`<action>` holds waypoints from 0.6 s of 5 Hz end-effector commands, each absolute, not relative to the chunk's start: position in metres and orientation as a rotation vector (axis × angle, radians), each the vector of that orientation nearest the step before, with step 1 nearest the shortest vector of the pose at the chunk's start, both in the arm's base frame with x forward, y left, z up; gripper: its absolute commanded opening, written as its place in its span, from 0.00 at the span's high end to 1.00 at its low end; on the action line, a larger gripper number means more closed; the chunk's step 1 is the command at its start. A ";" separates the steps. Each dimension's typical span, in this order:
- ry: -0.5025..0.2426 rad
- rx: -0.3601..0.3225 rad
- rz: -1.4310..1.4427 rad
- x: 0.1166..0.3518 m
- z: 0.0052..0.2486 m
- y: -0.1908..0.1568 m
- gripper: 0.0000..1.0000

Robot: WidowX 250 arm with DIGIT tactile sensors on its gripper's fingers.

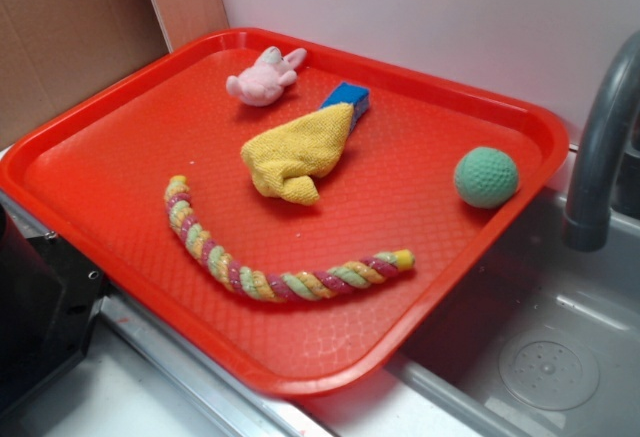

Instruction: Grab the green ball.

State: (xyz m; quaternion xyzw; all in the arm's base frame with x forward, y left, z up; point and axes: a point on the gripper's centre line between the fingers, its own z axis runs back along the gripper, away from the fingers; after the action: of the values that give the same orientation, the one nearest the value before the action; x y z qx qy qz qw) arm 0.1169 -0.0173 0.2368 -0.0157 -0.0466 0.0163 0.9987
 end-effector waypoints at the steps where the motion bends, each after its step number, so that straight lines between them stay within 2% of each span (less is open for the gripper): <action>1: -0.093 -0.031 0.033 0.117 0.237 -0.017 0.00; 3: -0.156 -0.046 -0.469 0.215 0.179 -0.046 0.00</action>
State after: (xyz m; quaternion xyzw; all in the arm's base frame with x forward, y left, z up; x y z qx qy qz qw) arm 0.2120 -0.0378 0.1647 -0.0263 -0.0521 -0.2258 0.9724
